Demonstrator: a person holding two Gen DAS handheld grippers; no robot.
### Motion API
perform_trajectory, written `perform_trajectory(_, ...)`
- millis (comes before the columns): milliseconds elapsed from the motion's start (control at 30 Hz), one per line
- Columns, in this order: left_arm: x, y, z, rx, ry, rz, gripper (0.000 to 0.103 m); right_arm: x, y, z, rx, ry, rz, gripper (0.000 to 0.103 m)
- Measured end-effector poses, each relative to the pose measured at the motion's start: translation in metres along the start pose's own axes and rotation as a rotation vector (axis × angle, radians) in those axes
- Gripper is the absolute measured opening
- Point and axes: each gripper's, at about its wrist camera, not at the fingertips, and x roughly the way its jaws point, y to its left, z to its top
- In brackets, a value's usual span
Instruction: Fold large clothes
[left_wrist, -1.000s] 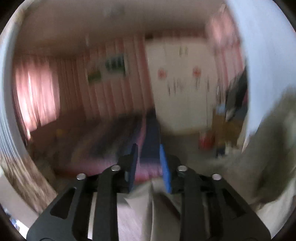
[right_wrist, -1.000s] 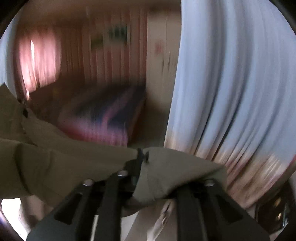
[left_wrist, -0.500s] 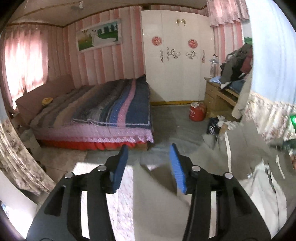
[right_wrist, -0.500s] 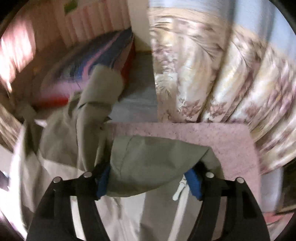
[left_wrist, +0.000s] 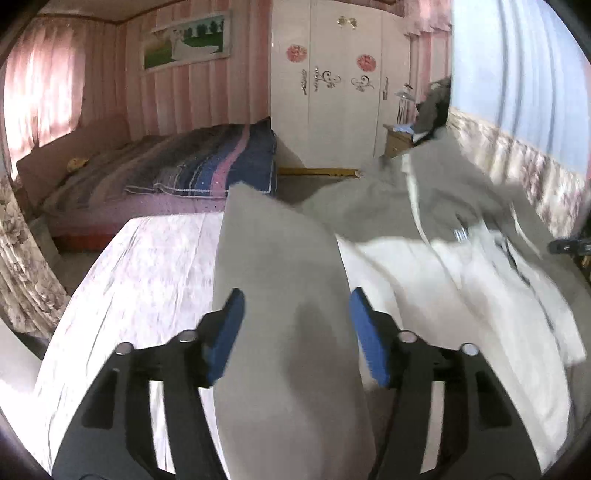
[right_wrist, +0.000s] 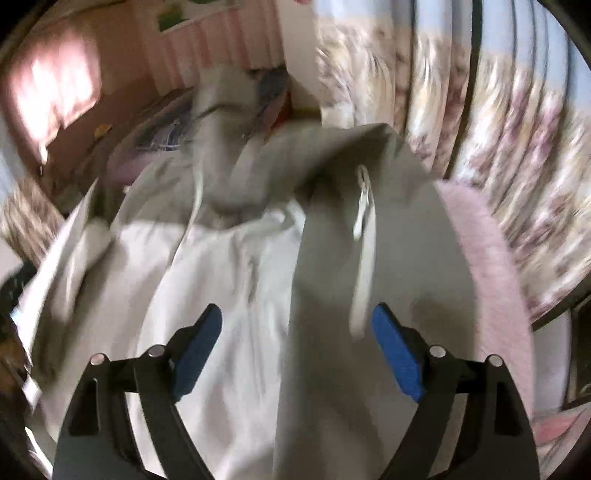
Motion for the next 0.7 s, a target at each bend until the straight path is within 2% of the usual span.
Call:
perform_trajectory(100, -0.019, -0.003, -0.020, 0.035, 0.013, 0.018, 0.069, -0.044, 0.011, -0.043, -0.073, -0.047, -0.138, 0.098)
perform_trajectory(133, -0.024, -0.002, -0.025, 0.042, 0.014, 0.032, 0.070, -0.052, 0.009, -0.057, -0.092, -0.043, -0.205, 0.099)
perform_trajectory(200, -0.030, 0.008, -0.037, 0.028, 0.036, 0.040, 0.076, -0.056, -0.002, -0.077, -0.104, -0.018, -0.285, 0.100)
perform_trajectory(267, -0.028, 0.018, -0.043, 0.000, 0.069, 0.034, 0.083, -0.054, -0.018, -0.089, -0.074, 0.021, -0.287, 0.100)
perform_trajectory(333, -0.021, 0.024, -0.046, -0.018, 0.097, 0.046, 0.085, -0.051, -0.029, -0.097, -0.038, 0.048, -0.283, 0.100)
perform_trajectory(400, -0.004, 0.027, -0.051, -0.025, 0.158, 0.023, 0.087, -0.038, -0.039, -0.100, -0.020, 0.089, -0.249, 0.100)
perform_trajectory(433, 0.001, 0.028, -0.053, -0.029, 0.173, 0.019, 0.086, -0.032, -0.040, -0.101, -0.010, 0.085, -0.223, 0.094)
perform_trajectory(467, 0.007, 0.027, -0.054, -0.035, 0.184, 0.006, 0.085, -0.030, -0.039, -0.101, -0.004, 0.071, -0.189, 0.083)
perform_trajectory(500, 0.012, 0.028, -0.056, -0.047, 0.200, -0.029, 0.079, -0.030, -0.040, -0.098, 0.000, 0.057, -0.154, 0.043)
perform_trajectory(533, 0.016, 0.027, -0.057, -0.053, 0.210, -0.040, 0.058, -0.030, -0.040, -0.093, -0.005, 0.049, -0.178, 0.010)
perform_trajectory(567, 0.020, 0.025, -0.056, -0.049, 0.215, -0.043, 0.044, -0.034, -0.040, -0.091, -0.011, 0.032, -0.204, 0.007)
perform_trajectory(600, 0.023, 0.021, -0.055, -0.024, 0.210, -0.040, 0.015, -0.038, -0.038, -0.088, -0.019, 0.009, -0.220, 0.005)
perform_trajectory(633, 0.025, 0.019, -0.053, -0.004, 0.201, -0.027, 0.000, -0.040, -0.041, -0.084, -0.025, -0.005, -0.223, 0.005)
perform_trajectory(700, 0.024, 0.025, -0.045, 0.014, 0.164, 0.040, 0.000, -0.043, -0.056, -0.072, -0.031, -0.021, -0.284, 0.005)
